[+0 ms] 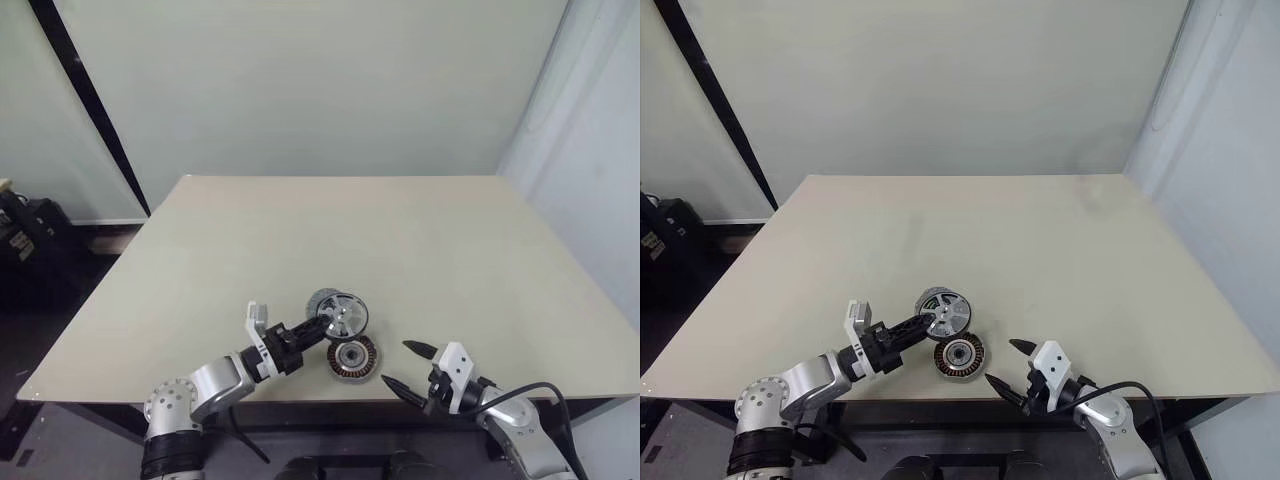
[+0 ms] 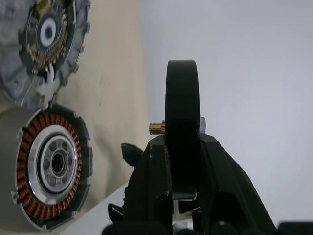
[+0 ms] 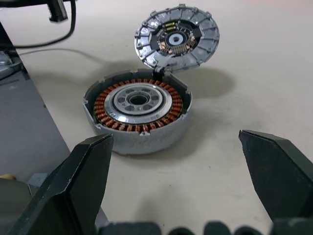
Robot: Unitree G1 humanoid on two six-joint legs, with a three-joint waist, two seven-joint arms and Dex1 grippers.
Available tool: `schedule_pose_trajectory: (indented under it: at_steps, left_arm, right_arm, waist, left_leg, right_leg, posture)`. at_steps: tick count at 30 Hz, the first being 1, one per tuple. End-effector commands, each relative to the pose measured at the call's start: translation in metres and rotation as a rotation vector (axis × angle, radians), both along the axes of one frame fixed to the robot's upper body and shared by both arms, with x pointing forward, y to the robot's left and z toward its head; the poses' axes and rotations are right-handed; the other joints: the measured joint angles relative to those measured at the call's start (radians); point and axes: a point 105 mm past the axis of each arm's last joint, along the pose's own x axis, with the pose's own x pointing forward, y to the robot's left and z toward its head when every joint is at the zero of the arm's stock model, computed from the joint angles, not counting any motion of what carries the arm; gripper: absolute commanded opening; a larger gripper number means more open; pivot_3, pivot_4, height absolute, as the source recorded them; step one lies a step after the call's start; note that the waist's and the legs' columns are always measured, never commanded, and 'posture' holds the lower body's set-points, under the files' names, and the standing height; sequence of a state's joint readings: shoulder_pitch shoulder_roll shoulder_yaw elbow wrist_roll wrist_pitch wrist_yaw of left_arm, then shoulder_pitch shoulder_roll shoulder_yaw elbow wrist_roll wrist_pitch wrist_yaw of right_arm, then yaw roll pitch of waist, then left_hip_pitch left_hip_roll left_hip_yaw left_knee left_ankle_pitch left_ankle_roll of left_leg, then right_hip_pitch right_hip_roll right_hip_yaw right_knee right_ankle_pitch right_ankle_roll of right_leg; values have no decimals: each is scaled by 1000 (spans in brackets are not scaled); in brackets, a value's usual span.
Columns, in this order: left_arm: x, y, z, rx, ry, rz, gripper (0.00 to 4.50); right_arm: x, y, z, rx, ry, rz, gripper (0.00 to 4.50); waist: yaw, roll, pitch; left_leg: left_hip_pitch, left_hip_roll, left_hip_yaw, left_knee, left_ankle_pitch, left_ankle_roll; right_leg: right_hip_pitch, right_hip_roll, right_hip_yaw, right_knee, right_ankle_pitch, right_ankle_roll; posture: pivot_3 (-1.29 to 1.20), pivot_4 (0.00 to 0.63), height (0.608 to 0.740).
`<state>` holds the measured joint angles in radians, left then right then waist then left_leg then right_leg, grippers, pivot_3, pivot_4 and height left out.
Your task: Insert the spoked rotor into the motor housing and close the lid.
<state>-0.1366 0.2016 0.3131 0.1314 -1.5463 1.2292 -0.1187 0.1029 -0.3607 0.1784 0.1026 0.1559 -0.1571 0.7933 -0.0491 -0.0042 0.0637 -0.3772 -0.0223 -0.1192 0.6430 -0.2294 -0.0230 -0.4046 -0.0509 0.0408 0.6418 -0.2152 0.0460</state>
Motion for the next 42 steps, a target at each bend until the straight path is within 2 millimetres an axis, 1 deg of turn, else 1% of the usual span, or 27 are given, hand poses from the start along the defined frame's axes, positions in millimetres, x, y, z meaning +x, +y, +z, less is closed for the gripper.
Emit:
schedule_pose_trajectory:
  at_steps: [1,7,16,21,24,33,42]
  left_arm:
    - [4,-8,3,-18,-9,-12,288]
    - [3,-19,-12,-9,56,-24,288]
    - [-2,-26,-22,11,92,-68,288]
    - [0,-27,-26,19,107,-68,288]
    - [0,-26,-27,23,106,-67,288]
    - [1,-20,-31,26,112,-47,288]
    - [-2,-15,-40,65,132,-37,288]
  right_arm:
    - [3,-2,13,11,-49,-17,4500]
    - [2,-4,13,5,-46,-29,4500]
    - [1,-5,12,4,-42,-46,4500]
    - [0,-3,11,4,-31,-39,4500]
    - [-4,-1,9,-15,-6,-12,4500]
    - [-3,5,18,-31,0,26,4500]
    - [-4,7,18,-36,2,30,4500]
  waist:
    - [0,0,0]
    - [0,0,0]
    - [0,0,0]
    - [0,0,0]
    - [0,0,0]
    - [0,0,0]
    - [0,0,0]
  left_leg:
    - [0,0,0,0,0,0]
    - [0,0,0,0,0,0]
    - [0,0,0,0,0,0]
    - [0,0,0,0,0,0]
    - [0,0,0,0,0,0]
    - [0,0,0,0,0,0]
    - [0,0,0,0,0,0]
  right_leg:
    - [0,0,0,0,0,0]
    - [0,0,0,0,0,0]
    - [0,0,0,0,0,0]
    - [0,0,0,0,0,0]
    - [0,0,0,0,0,0]
    - [0,0,0,0,0,0]
    - [0,0,0,0,0,0]
  posture:
    - [0,0,740]
    - [0,0,740]
    - [0,0,740]
    - [0,0,740]
    - [0,0,740]
    - [0,0,740]
    - [0,0,740]
